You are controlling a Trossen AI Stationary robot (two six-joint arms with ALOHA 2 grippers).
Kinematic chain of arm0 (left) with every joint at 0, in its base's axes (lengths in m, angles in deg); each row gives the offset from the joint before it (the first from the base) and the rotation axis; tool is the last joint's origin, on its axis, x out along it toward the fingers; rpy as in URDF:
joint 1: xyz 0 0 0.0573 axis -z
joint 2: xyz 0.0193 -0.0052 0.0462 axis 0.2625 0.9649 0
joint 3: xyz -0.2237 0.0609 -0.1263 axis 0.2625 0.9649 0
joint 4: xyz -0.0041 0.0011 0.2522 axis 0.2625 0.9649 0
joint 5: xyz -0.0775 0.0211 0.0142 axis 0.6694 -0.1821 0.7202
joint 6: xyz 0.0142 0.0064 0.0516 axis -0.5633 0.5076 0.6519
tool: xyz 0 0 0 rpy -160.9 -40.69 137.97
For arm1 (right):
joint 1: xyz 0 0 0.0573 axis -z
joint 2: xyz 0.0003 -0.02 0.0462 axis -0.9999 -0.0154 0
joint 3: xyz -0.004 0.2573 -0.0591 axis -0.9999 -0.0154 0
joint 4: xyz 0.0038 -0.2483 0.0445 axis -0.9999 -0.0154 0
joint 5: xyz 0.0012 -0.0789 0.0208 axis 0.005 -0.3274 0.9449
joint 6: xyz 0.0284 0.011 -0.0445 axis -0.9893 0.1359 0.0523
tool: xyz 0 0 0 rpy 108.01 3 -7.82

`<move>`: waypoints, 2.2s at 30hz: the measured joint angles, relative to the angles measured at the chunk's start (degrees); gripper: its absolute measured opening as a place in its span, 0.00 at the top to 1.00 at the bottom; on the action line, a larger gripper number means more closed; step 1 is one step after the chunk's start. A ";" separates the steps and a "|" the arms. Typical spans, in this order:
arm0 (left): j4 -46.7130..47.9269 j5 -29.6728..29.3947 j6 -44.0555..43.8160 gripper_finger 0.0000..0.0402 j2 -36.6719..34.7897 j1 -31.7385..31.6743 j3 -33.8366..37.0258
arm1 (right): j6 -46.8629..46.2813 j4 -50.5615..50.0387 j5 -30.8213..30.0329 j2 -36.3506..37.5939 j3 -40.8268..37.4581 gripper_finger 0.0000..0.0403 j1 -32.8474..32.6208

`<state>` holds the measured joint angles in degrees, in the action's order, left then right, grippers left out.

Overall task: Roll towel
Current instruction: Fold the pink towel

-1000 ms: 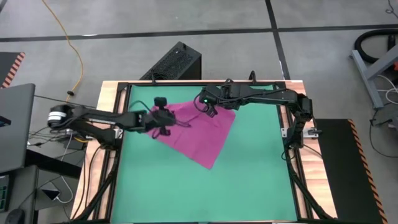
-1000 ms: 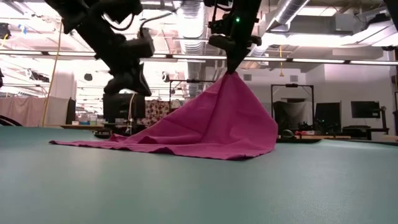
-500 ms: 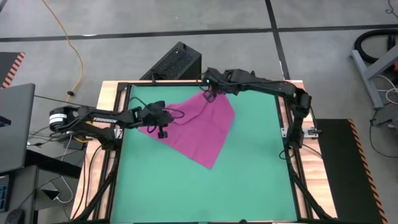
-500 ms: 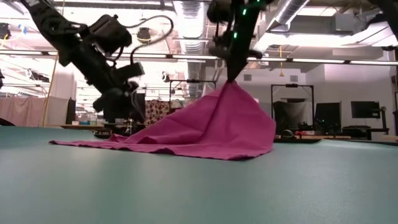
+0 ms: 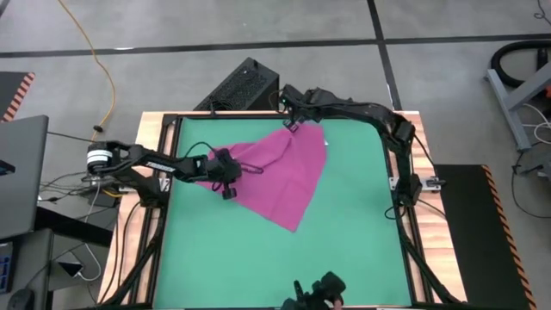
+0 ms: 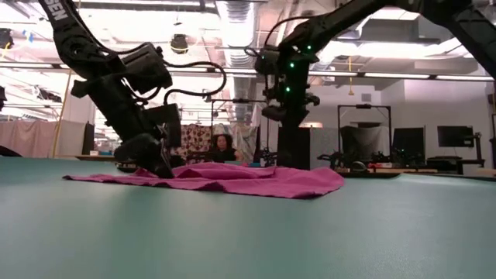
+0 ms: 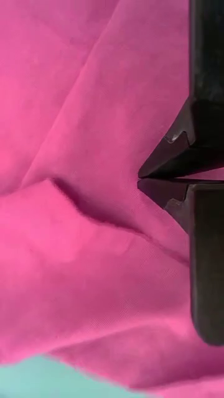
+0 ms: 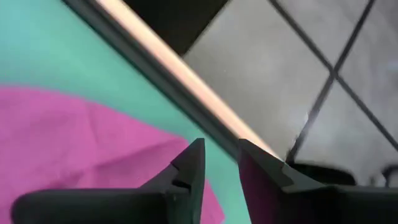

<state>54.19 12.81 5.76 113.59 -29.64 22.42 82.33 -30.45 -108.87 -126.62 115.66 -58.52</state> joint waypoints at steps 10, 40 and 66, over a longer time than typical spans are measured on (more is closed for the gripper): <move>0.47 -2.55 -23.38 1.00 0.93 13.31 0.11 | 10.09 -2.53 26.90 4.62 0.00 0.69 -9.69; 8.28 -19.39 -48.43 1.00 -11.93 46.69 0.31 | 9.95 28.84 2.12 -16.88 2.28 0.58 -44.62; 10.29 -22.68 -49.76 1.00 -11.78 46.78 0.29 | 9.17 29.70 -9.67 -21.49 6.45 0.97 -45.42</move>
<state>64.48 -9.87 -44.00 101.81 17.14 22.71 91.51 -0.76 -118.54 -148.10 122.11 -103.94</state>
